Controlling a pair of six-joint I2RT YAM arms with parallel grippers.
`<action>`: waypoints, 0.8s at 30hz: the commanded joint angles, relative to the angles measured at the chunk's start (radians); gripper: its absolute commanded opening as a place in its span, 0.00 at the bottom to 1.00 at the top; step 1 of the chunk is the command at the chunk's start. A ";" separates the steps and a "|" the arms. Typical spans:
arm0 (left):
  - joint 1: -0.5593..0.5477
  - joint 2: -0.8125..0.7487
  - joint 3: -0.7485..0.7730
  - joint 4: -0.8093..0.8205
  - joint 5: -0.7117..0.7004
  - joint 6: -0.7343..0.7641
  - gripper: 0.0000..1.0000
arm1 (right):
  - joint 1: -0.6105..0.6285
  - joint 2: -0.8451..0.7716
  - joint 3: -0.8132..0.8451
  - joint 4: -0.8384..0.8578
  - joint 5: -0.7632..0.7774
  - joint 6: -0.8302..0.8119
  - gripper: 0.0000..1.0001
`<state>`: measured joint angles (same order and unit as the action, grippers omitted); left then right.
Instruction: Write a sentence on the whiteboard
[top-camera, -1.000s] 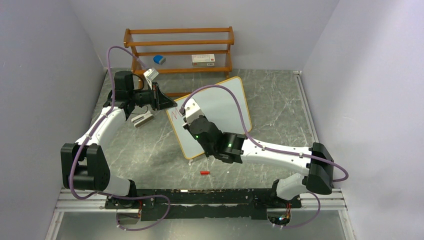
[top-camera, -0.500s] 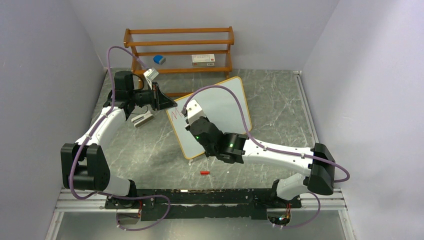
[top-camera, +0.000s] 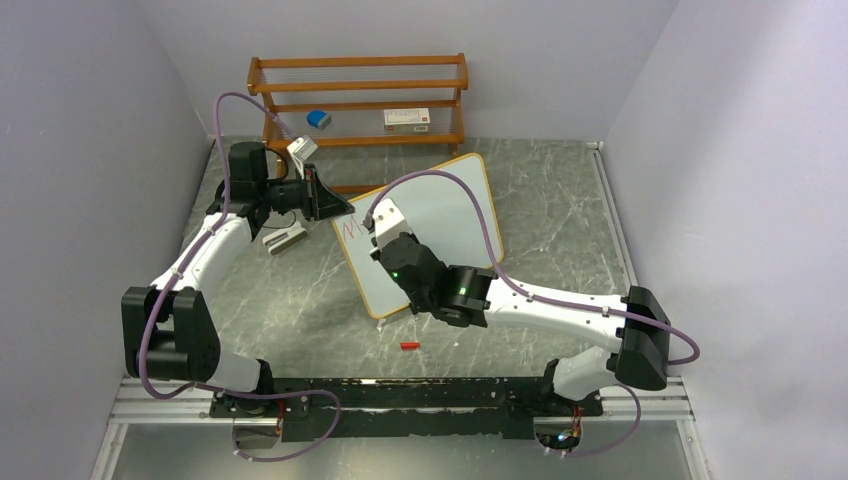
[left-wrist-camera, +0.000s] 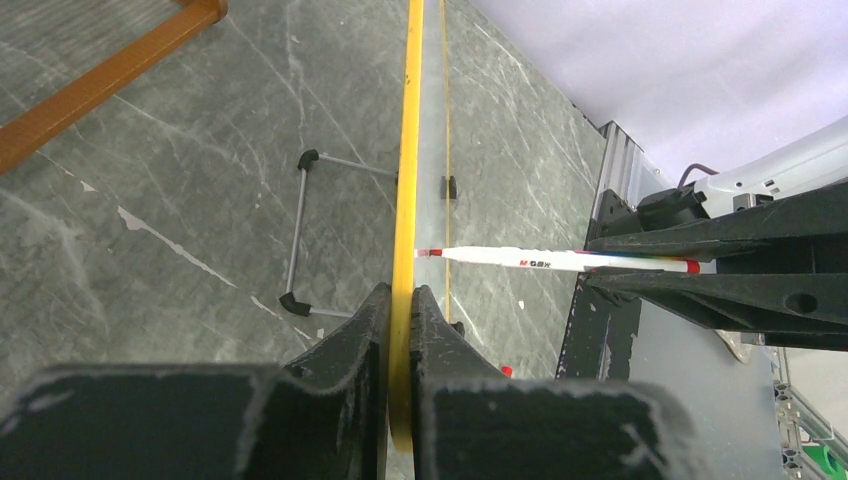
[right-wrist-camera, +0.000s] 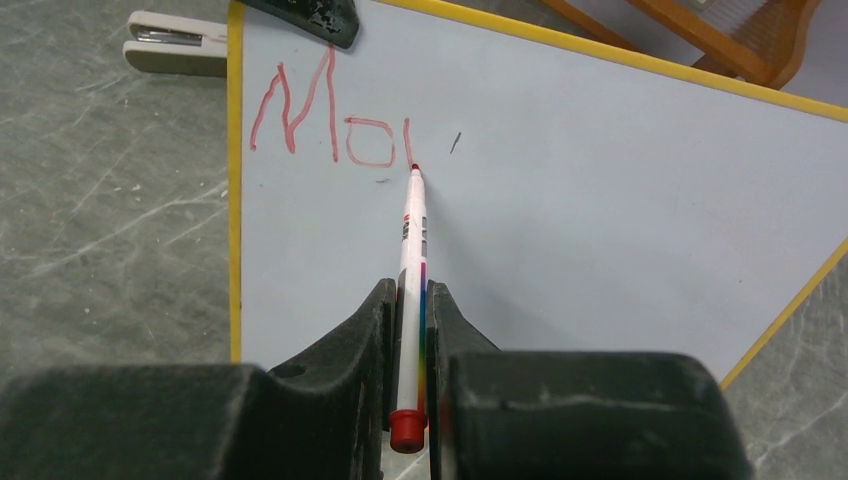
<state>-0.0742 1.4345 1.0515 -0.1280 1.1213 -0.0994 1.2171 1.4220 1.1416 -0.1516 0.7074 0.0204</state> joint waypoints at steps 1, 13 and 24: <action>0.011 0.002 -0.005 -0.014 -0.013 0.053 0.05 | -0.013 0.003 -0.009 0.058 0.034 -0.026 0.00; 0.011 0.003 -0.002 -0.017 -0.013 0.055 0.05 | -0.031 0.015 -0.007 0.117 0.031 -0.054 0.00; 0.011 0.003 0.002 -0.027 -0.025 0.060 0.05 | -0.034 -0.055 -0.031 0.085 -0.023 -0.031 0.00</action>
<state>-0.0742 1.4345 1.0515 -0.1326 1.1217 -0.0929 1.1919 1.4178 1.1358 -0.0586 0.7136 -0.0273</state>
